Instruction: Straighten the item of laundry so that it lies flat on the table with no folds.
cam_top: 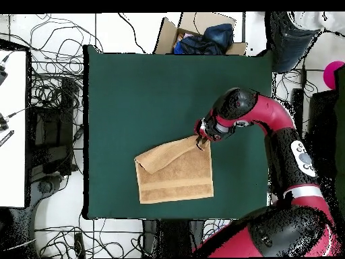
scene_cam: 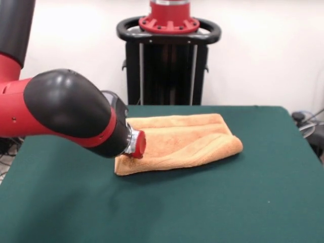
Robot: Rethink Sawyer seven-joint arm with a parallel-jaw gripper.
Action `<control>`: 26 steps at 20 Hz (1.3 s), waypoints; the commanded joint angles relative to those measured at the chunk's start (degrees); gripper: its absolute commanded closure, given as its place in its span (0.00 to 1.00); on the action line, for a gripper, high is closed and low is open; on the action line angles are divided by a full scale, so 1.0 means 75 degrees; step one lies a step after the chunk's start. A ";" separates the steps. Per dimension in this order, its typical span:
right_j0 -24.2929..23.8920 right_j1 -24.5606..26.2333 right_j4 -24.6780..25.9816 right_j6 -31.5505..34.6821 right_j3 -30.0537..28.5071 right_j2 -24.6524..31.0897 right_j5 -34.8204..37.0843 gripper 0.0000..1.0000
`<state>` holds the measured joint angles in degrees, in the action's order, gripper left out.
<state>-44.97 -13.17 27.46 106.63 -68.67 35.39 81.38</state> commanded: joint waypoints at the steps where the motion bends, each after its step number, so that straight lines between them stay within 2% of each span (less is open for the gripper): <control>1: 0.0022 0.0213 0.0074 -0.1991 0.0593 0.0282 -0.0095 1.00; 19: -0.0848 0.1279 -0.0655 -0.3244 0.0182 0.1116 -0.2202 1.00; 26: -0.0937 0.1555 -0.0615 -0.3552 0.0357 0.1275 -0.2369 1.00</control>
<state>-52.35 -4.87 23.70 93.97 -67.91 40.36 71.60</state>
